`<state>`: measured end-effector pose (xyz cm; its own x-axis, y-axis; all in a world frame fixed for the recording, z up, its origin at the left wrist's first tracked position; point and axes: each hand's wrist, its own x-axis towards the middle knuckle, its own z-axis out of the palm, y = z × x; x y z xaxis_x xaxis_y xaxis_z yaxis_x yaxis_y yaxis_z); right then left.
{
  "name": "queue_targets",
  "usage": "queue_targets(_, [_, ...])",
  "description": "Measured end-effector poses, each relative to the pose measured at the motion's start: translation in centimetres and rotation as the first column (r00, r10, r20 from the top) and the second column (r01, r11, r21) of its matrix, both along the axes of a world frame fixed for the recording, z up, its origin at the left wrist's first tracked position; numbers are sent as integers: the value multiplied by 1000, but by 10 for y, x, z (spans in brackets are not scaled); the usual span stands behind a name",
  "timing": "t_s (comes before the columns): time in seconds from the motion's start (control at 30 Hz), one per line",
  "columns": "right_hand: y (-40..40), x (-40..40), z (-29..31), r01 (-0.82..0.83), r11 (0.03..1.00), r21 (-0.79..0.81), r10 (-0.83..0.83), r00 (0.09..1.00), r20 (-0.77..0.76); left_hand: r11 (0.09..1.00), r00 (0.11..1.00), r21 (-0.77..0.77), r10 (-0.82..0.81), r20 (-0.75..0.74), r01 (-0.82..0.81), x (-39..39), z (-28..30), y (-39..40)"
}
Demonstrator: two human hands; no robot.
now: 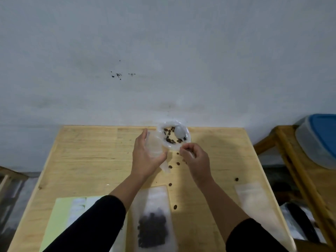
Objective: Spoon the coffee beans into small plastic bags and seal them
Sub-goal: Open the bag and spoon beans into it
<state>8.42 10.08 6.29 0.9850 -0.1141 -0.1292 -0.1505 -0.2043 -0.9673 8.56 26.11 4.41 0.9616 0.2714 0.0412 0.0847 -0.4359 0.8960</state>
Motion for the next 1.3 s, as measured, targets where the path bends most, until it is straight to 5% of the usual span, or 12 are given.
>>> queue_targets(0.17, [4, 8, -19, 35, 987, -159, -44, 998, -52, 1000, 999, -1, -10, -40, 10, 4, -5, -1])
queue_targets(0.33, [11, 18, -32, 298, 940, -165, -307, 951, -31, 1000, 997, 25, -12, -76, 14, 9, -9, -7])
queue_targets(0.63, [16, 57, -47, 488, 863, 130, -457, 864, -210, 998, 989, 59, -4, -147, 13, 20, -18, -12])
queue_targets(0.77, [10, 70, -52, 561, 732, 385, -443, 823, -356, 999, 987, 52, -5, -159, 13, 24, -21, -15])
queue_targets(0.93, [-4, 66, -55, 611, 650, 452, -437, 787, -435, 998, 985, 51, -16, -172, 25, 25, -23, -16])
queue_targets(1.3, [-22, 54, -35, 564, 744, 360, -450, 820, -355, 997, 982, 65, -36, -183, 49, 25, -27, -15])
